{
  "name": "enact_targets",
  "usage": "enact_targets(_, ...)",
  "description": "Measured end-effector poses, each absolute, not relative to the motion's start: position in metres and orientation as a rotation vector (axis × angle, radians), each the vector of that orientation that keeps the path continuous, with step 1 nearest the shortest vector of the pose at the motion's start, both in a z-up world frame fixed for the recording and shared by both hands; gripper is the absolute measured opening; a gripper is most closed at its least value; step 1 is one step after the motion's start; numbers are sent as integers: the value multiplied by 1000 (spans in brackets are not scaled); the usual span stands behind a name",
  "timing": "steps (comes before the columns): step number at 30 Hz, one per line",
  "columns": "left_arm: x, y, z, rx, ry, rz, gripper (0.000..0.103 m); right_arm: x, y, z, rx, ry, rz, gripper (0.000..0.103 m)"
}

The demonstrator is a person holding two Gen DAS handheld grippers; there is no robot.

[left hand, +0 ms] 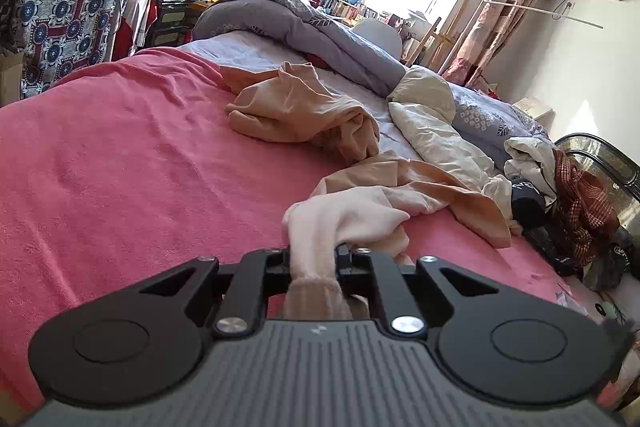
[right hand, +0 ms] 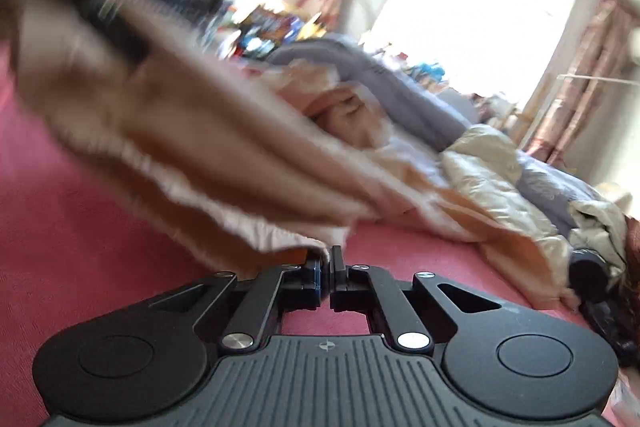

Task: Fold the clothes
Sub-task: 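Lift the beige garment with both grippers, stretching it between them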

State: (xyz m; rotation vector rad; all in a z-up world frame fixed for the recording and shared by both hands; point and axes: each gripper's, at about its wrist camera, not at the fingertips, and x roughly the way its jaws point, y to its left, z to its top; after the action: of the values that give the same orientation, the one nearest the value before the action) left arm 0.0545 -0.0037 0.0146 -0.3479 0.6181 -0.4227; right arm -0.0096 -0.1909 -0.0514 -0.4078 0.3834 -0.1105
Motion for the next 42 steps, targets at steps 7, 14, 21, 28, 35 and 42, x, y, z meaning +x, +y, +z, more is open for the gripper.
enact_targets(7, 37, -27, 16, -237, 596, -510, 33, -70, -265, 8, -477, 278, -304, 5)
enact_targets(14, -2, -53, -5, -41, 666, -546, 35, -98, -283, -56, -448, 506, -287, 5)
enact_targets(21, -50, -45, 5, 72, 600, -529, 70, -109, -273, -47, -372, 473, -252, 5)
enact_targets(28, -77, -77, -6, 250, 495, -584, 83, -98, -283, -20, -278, 431, -237, 5)
enact_targets(35, -90, -107, -23, 351, 448, -581, 84, -94, -294, 6, -153, 401, -234, 5)
enact_targets(42, -71, -107, -37, 477, 419, -390, 85, -94, -295, 5, -155, 401, -238, 6)
